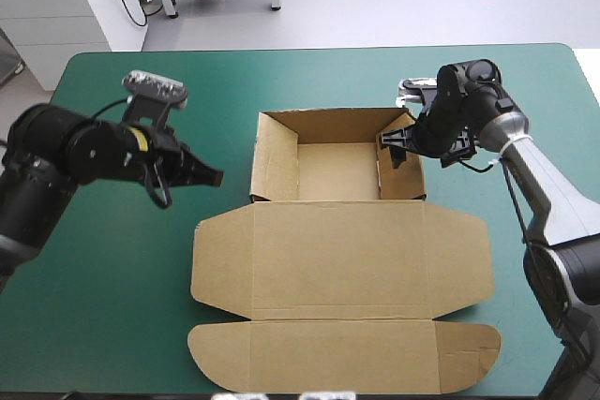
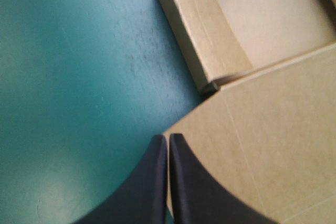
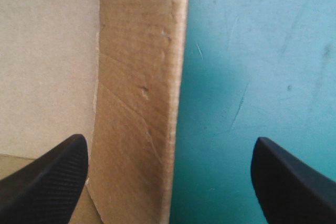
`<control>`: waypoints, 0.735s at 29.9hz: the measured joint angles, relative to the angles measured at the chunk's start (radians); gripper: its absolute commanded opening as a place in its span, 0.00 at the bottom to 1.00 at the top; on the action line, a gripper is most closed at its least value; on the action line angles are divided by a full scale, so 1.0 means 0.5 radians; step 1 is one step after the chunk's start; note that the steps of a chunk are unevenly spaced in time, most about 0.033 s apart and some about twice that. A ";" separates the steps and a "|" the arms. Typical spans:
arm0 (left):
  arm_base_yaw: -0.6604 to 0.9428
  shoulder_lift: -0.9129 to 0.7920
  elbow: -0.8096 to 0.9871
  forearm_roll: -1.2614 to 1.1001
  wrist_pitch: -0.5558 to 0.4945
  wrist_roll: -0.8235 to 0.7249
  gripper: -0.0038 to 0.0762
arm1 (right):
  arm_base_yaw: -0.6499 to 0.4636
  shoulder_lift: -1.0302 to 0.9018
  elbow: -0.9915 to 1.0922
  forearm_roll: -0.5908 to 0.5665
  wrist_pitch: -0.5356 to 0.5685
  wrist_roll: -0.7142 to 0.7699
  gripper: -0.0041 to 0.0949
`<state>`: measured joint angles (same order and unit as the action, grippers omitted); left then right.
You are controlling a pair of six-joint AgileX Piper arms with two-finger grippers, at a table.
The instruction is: Fold the box
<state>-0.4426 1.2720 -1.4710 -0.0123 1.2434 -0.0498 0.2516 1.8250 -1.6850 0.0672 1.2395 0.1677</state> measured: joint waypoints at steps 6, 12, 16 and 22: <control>0.000 -0.400 0.692 0.000 -0.288 0.000 0.04 | 0.000 0.066 0.076 0.054 -0.009 -0.053 0.79; 0.000 -0.821 1.323 0.000 -0.713 0.000 0.04 | 0.000 0.166 0.104 0.069 -0.017 -0.063 0.48; 0.000 -1.076 1.625 0.002 -0.884 0.000 0.04 | 0.000 0.169 0.104 0.112 -0.024 -0.085 0.06; 0.000 -1.383 1.841 0.002 -0.913 0.000 0.04 | 0.000 0.173 0.095 0.112 -0.048 -0.122 0.02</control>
<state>-0.4426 0.5806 -0.5506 -0.0113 0.7870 -0.0498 0.2516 1.9113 -1.6375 0.1232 1.2156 0.1067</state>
